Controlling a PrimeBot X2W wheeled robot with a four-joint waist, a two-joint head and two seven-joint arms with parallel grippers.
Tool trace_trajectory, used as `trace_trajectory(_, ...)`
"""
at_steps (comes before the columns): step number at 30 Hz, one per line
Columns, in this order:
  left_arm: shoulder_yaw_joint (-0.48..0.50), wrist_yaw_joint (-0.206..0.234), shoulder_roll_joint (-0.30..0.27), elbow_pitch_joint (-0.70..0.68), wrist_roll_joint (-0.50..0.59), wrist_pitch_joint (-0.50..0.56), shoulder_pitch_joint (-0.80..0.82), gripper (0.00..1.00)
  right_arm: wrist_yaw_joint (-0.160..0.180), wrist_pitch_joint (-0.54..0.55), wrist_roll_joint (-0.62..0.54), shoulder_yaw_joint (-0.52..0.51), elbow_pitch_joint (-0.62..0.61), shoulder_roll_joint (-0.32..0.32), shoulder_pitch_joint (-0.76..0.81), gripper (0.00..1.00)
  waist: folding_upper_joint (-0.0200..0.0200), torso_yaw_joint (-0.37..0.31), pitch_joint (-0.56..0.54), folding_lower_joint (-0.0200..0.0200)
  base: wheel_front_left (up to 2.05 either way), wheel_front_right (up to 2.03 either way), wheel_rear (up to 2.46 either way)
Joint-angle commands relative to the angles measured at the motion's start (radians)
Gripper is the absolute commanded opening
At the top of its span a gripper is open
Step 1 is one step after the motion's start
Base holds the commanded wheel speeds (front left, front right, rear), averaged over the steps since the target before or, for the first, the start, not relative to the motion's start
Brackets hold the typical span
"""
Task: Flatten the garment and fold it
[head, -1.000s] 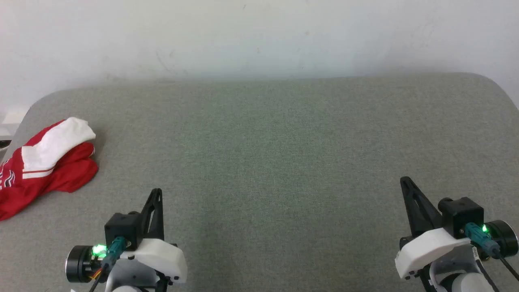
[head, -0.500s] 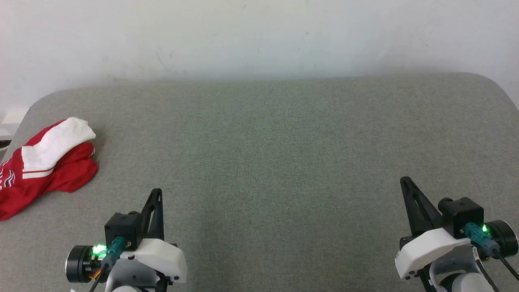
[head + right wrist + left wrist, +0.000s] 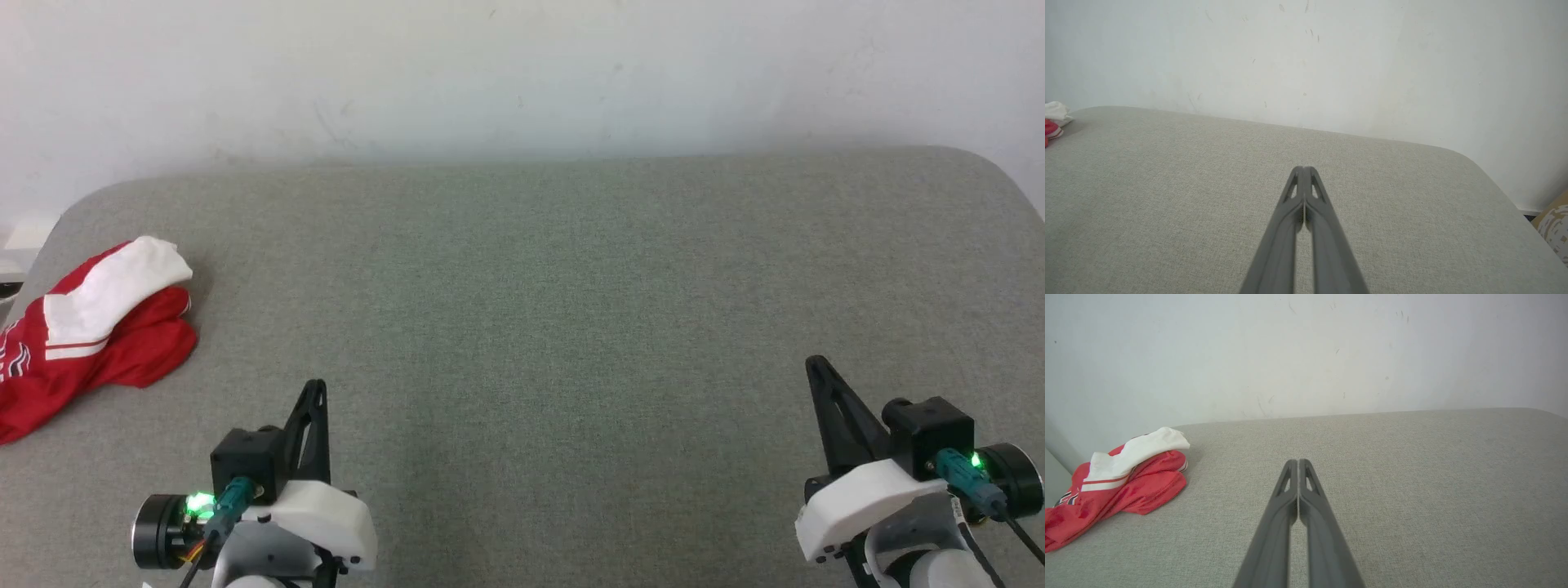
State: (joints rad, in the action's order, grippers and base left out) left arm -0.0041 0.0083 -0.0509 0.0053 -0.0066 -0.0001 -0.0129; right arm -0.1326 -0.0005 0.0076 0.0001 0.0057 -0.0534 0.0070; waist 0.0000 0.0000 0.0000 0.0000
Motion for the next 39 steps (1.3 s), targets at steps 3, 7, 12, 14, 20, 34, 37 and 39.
trace_trajectory(3, 0.0, 0.0, 0.0, 0.0, 0.0, 0.0, 0.0, 1.0, 0.0, 0.0, 0.0, 0.0, 0.0, 0.0, 0.0, 1.0, 0.0, 0.0, 0.0, 0.0, 0.0, 0.0, 0.0)
trace_trajectory(7, -0.001, 0.001, 0.0, 0.002, -0.001, -0.001, -0.001, 1.0, 0.0, -0.001, 0.001, 0.0, 0.002, -0.001, 0.0, 1.0, 0.0, 0.0, 0.0, 0.0, 0.0, 0.0, 0.0)
trace_trajectory(12, -0.006, 0.004, 0.0, 0.006, -0.005, -0.011, -0.002, 1.0, 0.0, -0.011, 0.012, -0.007, 0.006, -0.001, 0.002, 1.0, 0.0, 0.0, 0.001, 0.0, 0.0, 0.0, 0.0)
trace_trajectory(14, -0.008, 0.005, 0.0, 0.008, -0.008, -0.016, -0.003, 1.0, 0.0, -0.016, 0.015, -0.011, 0.007, -0.001, 0.003, 1.0, 0.0, 0.0, 0.001, 0.0, 0.0, 0.0, 0.0)
trace_trajectory(20, -0.014, 0.008, 0.0, 0.013, -0.015, -0.028, -0.004, 1.0, 0.0, -0.028, 0.021, -0.016, 0.008, 0.0, 0.005, 1.0, 0.0, 0.002, 0.001, 0.0, 0.0, 0.0, 0.0)
trace_trajectory(34, -0.02, 0.017, 0.0, 0.021, -0.027, -0.057, -0.011, 1.0, 0.0, -0.057, 0.024, -0.01, 0.005, 0.0, 0.022, 1.0, 0.0, 0.039, -0.007, 0.0, 0.0, 0.0, 0.0)
trace_trajectory(37, -0.019, 0.018, 0.0, 0.022, -0.029, -0.064, -0.014, 1.0, 0.0, -0.064, 0.02, -0.004, 0.005, 0.0, 0.025, 1.0, 0.0, 0.054, -0.01, 0.0, 0.0, 0.0, 0.0)
trace_trajectory(39, -0.018, 0.019, 0.0, 0.023, -0.03, -0.068, -0.017, 1.0, 0.0, -0.068, 0.022, -0.002, 0.004, 0.0, 0.027, 1.0, 0.0, 0.064, -0.012, 0.0, 0.0, 0.0, 0.0)
